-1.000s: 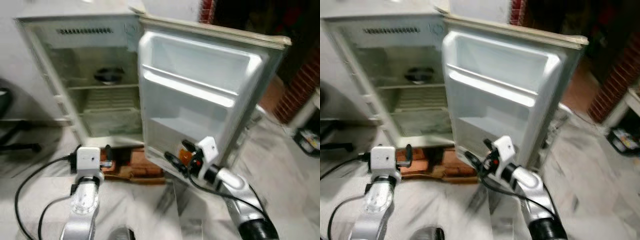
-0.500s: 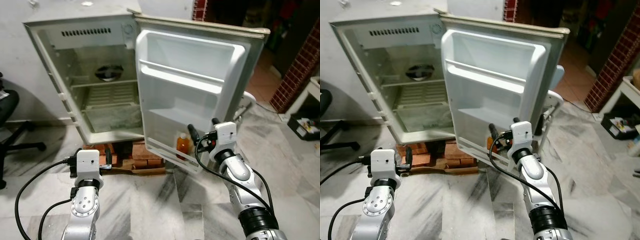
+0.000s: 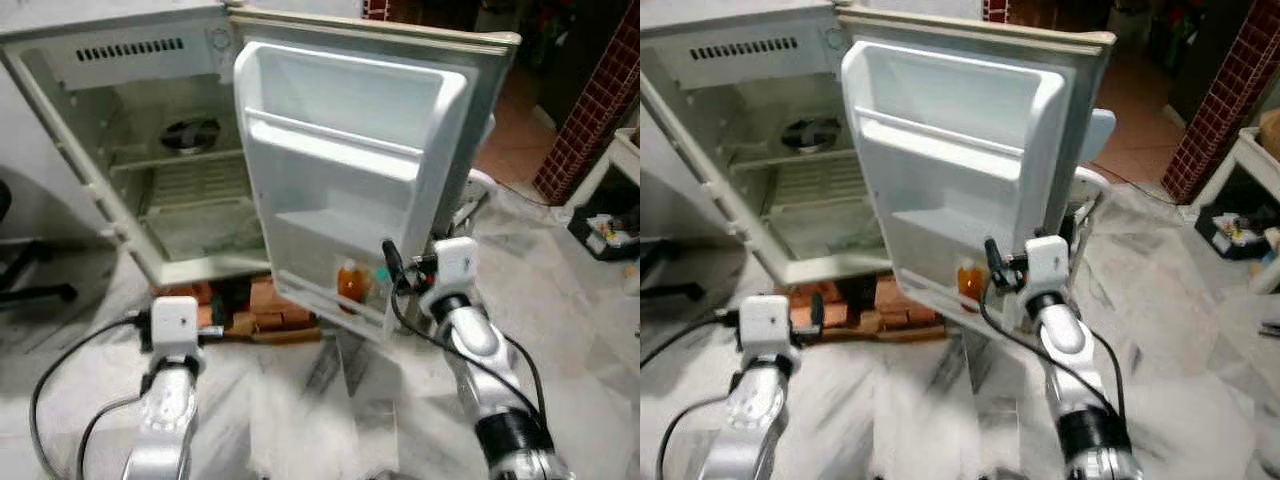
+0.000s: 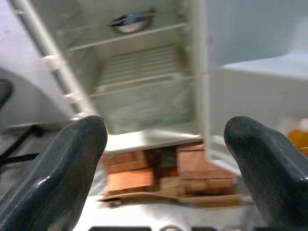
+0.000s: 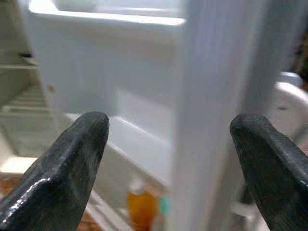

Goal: Restocking fridge

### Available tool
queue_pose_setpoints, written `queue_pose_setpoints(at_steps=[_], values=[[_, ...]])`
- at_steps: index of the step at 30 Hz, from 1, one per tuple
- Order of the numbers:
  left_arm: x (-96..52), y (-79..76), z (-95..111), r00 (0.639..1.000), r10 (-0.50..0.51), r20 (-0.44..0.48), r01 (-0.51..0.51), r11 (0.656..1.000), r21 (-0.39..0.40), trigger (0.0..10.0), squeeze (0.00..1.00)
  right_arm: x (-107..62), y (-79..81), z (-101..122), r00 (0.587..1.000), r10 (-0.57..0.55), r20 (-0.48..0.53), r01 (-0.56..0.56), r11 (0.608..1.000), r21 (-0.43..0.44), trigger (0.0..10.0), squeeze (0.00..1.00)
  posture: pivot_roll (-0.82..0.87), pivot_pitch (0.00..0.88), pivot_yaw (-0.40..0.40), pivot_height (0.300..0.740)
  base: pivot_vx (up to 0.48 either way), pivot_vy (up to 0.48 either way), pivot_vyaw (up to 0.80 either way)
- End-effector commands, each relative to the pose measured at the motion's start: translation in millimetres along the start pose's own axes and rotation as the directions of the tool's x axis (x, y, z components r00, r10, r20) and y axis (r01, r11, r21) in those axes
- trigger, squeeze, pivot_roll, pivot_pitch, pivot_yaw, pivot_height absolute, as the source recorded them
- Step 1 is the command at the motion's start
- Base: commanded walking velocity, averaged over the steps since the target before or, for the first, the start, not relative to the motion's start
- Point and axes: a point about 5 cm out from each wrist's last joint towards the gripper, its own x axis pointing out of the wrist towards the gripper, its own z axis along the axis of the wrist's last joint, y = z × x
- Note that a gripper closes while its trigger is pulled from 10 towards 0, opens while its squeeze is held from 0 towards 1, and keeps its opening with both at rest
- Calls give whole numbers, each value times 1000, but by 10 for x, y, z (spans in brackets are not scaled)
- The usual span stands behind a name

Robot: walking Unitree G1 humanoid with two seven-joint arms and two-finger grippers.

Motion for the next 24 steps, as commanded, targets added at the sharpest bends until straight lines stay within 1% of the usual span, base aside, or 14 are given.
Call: queue_pose_setpoints(at_steps=[1,8,10,11,12,16,18,21,24], values=[[13,70,-9,1000,12,-5,-12,1000,16,10000,0,35,41,39,1000,10,18,-10,1000,3,10000,0,-5,7,38,740,0,-431,0],[16,66,-11,1000,17,-5,-17,1000,7,10000,0,42,46,40,999,23,25,-23,1000,7,10000,0,-6,6,35,740,0,-395,0],[18,67,-10,1000,17,-4,-17,1000,9,10000,0,44,47,38,999,26,25,-26,1000,8,10000,0,-6,6,35,740,0,0,0],[20,69,-7,1000,15,-2,-15,1000,18,10000,0,44,48,38,999,29,25,-29,1000,7,10000,0,-6,6,35,740,0,-405,0],[20,70,-7,1000,17,-1,-17,1000,14,10000,0,44,51,39,999,34,27,-34,999,7,10000,0,-6,6,35,740,0,-405,0],[14,79,-16,999,36,-6,-36,999,0,10000,0,36,86,52,997,72,41,-71,997,-12,10000,0,-6,6,35,740,0,0,0],[15,79,-8,999,37,1,-37,999,-4,10000,0,44,115,68,995,89,49,-87,995,-38,10000,0,-5,10,36,740,0,0,769],[16,86,-3,999,41,5,-41,999,-2,10000,0,56,135,78,994,89,56,-88,996,-17,10000,0,-3,9,36,740,0,0,756],[8,106,2,999,46,12,-46,999,3,10000,0,61,133,82,995,86,59,-86,996,-13,10000,0,-3,11,37,740,0,0,733]])
